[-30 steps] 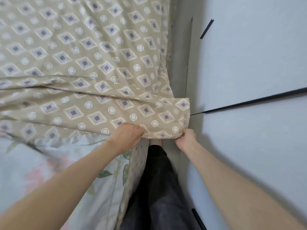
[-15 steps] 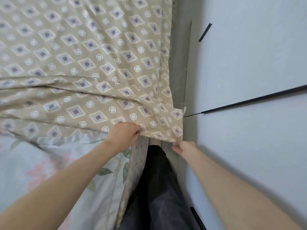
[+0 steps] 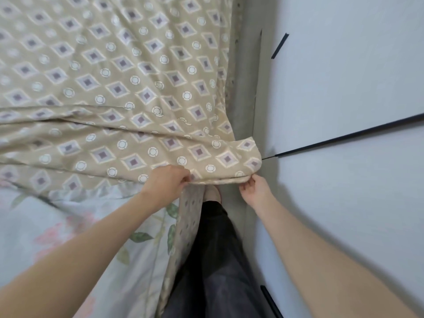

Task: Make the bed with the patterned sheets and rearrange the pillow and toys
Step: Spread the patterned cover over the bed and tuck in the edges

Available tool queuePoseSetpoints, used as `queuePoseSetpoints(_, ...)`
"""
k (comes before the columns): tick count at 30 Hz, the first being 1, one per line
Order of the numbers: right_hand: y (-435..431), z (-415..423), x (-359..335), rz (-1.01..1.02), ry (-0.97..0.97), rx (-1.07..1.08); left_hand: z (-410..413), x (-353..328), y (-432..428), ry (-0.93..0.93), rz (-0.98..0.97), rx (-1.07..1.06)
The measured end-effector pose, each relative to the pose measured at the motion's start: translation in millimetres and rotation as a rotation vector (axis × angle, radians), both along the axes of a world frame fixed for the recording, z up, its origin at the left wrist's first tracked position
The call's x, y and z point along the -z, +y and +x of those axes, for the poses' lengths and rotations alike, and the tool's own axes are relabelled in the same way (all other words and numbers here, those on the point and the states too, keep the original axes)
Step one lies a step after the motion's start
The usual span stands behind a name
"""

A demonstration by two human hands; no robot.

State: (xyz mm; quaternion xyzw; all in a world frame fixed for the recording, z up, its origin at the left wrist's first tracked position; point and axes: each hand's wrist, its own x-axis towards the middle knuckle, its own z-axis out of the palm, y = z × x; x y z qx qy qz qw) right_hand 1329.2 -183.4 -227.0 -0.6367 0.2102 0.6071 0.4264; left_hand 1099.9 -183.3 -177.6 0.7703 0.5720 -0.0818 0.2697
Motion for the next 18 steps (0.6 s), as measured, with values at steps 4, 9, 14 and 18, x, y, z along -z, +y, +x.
queuePoseSetpoints(4, -11, 1, 4, -0.09, -0.036, -0.061, -9, -7, 5, -0.044, -0.034, -0.093)
queuePoseSetpoints(9, -15, -3, 5, -0.215, -0.314, -0.245, 0, -14, 2, -0.077, -0.129, 0.085)
queuePoseSetpoints(14, -19, 2, 9, -0.245, -0.85, -0.936, 4, -11, 3, -0.04, -0.155, 0.164)
queuePoseSetpoints(18, -26, 9, 15, -0.302, -0.925, -1.085, 15, -5, 4, -0.012, -0.19, 0.239)
